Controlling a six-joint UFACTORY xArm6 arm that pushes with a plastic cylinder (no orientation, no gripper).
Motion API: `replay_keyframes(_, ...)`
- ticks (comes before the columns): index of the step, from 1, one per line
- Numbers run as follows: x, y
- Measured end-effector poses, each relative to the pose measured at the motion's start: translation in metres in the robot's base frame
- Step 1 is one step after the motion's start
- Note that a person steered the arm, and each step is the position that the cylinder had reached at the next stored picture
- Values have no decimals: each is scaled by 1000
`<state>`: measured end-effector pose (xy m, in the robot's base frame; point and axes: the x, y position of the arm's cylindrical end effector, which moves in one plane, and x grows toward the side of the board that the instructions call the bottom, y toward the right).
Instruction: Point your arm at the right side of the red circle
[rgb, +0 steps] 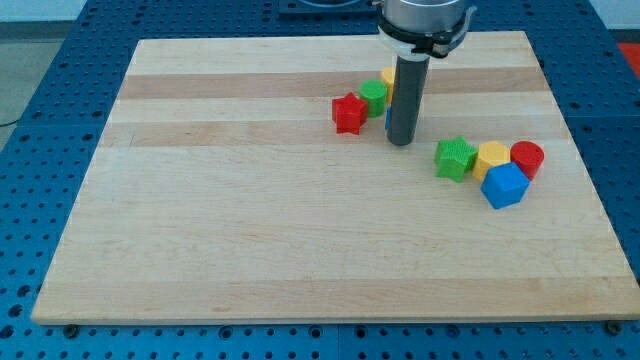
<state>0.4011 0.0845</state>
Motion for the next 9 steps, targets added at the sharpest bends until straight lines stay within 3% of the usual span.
replay_keyframes(2,11,0)
replay_keyframes(4,84,-34)
replay_keyframes(5,120,-4)
replay_keyframes(7,150,109)
replay_keyframes(9,125,218)
